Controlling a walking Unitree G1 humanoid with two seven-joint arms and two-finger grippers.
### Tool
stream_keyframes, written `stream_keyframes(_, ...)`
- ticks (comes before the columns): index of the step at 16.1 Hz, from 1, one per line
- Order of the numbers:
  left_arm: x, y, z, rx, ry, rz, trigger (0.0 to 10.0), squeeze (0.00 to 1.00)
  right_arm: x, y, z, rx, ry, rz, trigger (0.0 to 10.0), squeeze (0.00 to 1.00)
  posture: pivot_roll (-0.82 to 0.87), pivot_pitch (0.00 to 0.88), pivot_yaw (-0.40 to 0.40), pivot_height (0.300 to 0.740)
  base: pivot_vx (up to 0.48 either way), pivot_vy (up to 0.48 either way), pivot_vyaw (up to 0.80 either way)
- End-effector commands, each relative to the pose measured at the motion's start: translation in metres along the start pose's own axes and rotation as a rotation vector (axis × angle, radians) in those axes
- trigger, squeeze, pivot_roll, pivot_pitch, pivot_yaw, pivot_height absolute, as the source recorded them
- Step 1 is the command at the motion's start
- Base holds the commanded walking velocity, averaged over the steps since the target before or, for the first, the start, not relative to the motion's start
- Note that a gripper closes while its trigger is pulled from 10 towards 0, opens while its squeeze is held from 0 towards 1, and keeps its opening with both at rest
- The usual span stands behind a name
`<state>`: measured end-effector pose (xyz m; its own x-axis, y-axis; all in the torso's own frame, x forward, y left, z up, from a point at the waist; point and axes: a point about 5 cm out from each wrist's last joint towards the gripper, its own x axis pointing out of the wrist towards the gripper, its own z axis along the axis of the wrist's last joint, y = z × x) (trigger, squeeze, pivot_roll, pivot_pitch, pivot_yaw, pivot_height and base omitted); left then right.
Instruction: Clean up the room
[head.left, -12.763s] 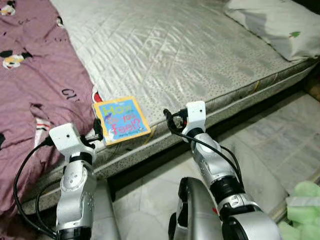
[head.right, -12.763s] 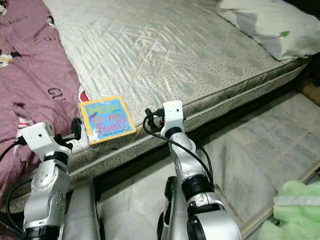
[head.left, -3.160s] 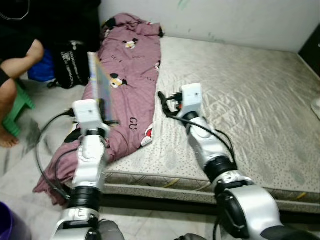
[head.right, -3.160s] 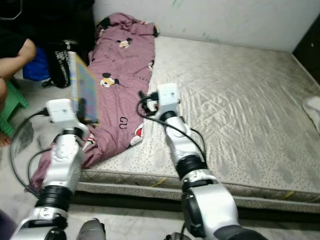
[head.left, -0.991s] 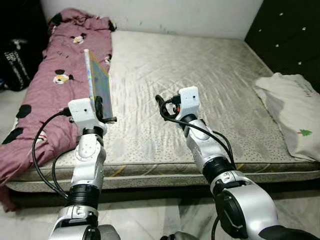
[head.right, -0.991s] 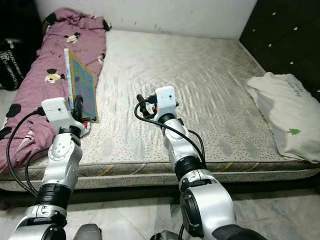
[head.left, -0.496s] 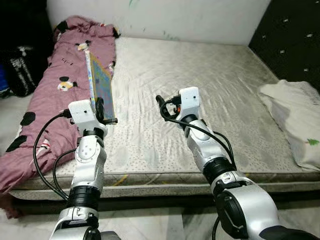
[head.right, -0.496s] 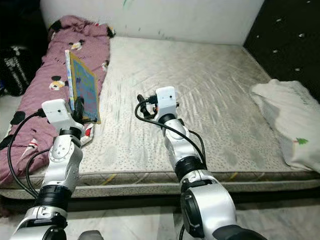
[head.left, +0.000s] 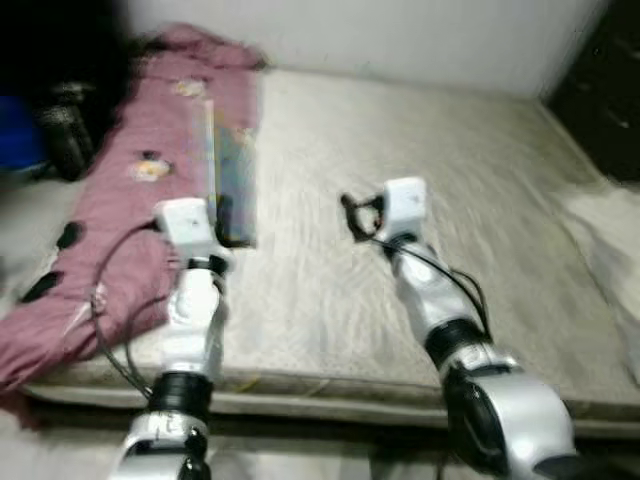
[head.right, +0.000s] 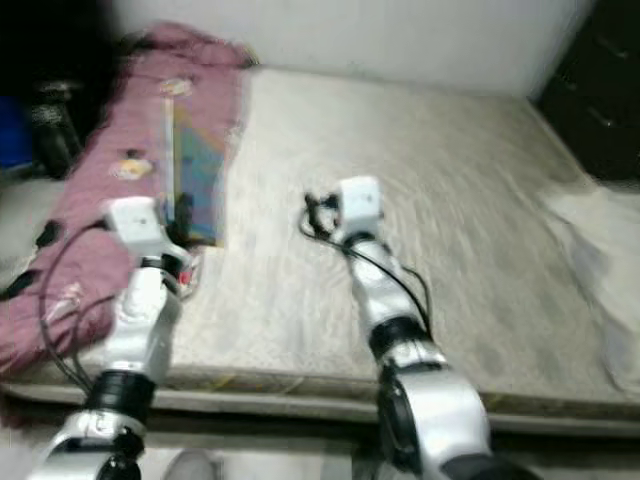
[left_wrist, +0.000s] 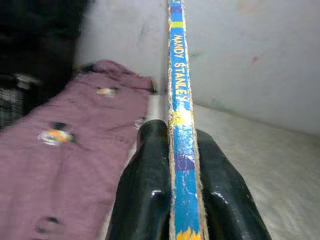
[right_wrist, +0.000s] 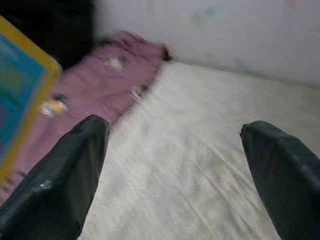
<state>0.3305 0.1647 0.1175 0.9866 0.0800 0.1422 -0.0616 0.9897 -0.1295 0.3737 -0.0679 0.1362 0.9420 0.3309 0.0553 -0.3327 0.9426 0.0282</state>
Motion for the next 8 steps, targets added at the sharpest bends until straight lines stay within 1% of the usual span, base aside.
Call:
stream_keyframes(1, 0.003, 0.004, 0.008, -0.004, -0.034, 0.028, 10.0, 0.00, -0.003, -0.002, -0.004, -0.007, 0.008, -0.003, 10.0, 0.00, 0.10, 0.000, -0.081, 0.740, 0.289, 0.000, 0.00)
stream_keyframes(2, 0.002, 0.006, 0.009, -0.008, -0.043, 0.039, 10.0, 0.00, -0.003, -0.002, -0.004, -0.005, 0.008, -0.004, 10.0, 0.00, 0.10, 0.000, -0.081, 0.740, 0.000, 0.000, 0.00)
stream_keyframes(4, 0.001, 0.010, 0.008, 0.028, -0.035, 0.070, 10.0, 0.00, -0.004, -0.003, -0.002, 0.011, -0.015, -0.009, 10.0, 0.00, 0.10, 0.000, -0.078, 0.740, 0.000, 0.000, 0.00)
stream_keyframes(5, 0.000, 0.014, 0.009, 0.057, -0.046, 0.082, 10.0, 0.00, -0.004, -0.003, 0.000, 0.012, -0.025, -0.010, 10.0, 0.00, 0.09, 0.000, -0.077, 0.740, 0.000, 0.000, 0.00)
stream_keyframes(7, -0.005, 0.030, 0.016, 0.109, -0.083, 0.110, 10.0, 0.00, -0.003, 0.003, 0.004, 0.001, -0.051, -0.008, 10.0, 0.00, 0.10, 0.000, -0.087, 0.740, 0.000, 0.000, 0.00)
stream_keyframes(8, -0.007, 0.036, 0.021, 0.126, -0.103, 0.116, 10.0, 0.00, -0.002, 0.008, 0.005, -0.022, -0.057, 0.005, 10.0, 0.00, 0.10, 0.000, -0.090, 0.740, 0.000, 0.000, 0.00)
